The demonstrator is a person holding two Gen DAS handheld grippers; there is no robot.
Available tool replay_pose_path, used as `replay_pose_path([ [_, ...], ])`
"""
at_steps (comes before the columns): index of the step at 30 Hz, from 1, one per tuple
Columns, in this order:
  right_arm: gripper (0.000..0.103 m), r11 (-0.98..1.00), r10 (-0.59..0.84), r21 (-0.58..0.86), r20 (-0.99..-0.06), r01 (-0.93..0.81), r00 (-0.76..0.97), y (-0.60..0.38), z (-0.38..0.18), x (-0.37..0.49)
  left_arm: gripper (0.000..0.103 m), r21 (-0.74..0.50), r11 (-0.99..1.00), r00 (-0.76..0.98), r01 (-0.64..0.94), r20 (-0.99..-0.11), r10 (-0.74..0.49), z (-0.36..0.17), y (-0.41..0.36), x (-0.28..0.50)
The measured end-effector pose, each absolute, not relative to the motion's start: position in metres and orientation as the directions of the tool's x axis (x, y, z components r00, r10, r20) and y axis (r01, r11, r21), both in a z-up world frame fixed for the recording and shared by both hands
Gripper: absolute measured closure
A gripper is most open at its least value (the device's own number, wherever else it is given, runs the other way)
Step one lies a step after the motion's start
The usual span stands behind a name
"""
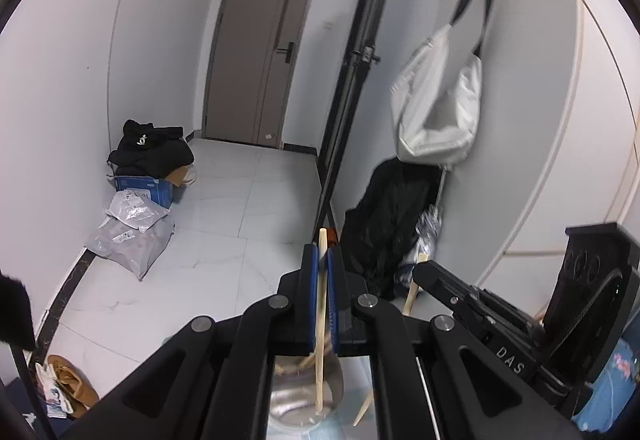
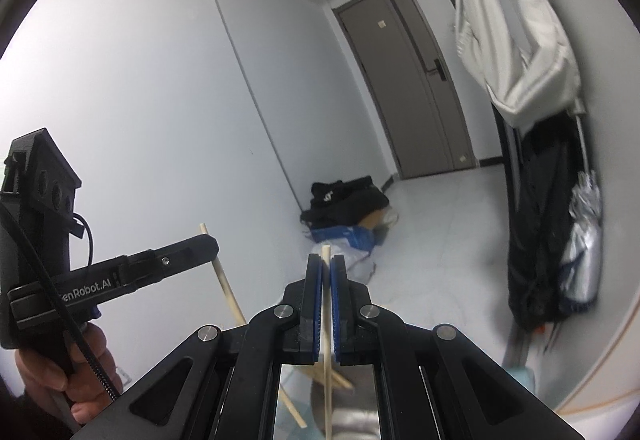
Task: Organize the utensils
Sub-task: 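Lower the chopstick into the white caddy with the right gripper, then open the right gripper and withdraw it from the caddy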
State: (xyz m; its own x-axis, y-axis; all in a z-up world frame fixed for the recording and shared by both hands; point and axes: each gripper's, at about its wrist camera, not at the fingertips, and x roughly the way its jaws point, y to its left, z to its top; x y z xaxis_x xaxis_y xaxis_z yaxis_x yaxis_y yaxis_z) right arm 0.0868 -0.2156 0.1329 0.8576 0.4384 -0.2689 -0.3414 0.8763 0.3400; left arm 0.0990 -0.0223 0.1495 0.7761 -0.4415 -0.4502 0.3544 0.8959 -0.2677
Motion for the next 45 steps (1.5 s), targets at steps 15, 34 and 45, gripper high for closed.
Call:
replay_pose_path([
  [15,0.100,0.883,0.385,0.378,-0.246,-0.278,0.889,-0.217,0.106,0.161,0.102,-0.285,0.916,0.789,0.283,-0.473,-0.391,0.112,-0.020,0.153],
  [34,0.100,0.903,0.350,0.345,-0.247,-0.256,0.904,-0.206,0.055,0.169,0.102,-0.213,0.900,0.783,0.380,-0.445,-0.435,0.080,-0.024,0.150],
  [45,0.099,0.894,0.440,0.234,-0.292,-0.383,0.849,-0.190,0.042,0.145,0.101,-0.218,0.893,0.760,0.393,-0.470,-0.449,0.063,-0.026,0.139],
])
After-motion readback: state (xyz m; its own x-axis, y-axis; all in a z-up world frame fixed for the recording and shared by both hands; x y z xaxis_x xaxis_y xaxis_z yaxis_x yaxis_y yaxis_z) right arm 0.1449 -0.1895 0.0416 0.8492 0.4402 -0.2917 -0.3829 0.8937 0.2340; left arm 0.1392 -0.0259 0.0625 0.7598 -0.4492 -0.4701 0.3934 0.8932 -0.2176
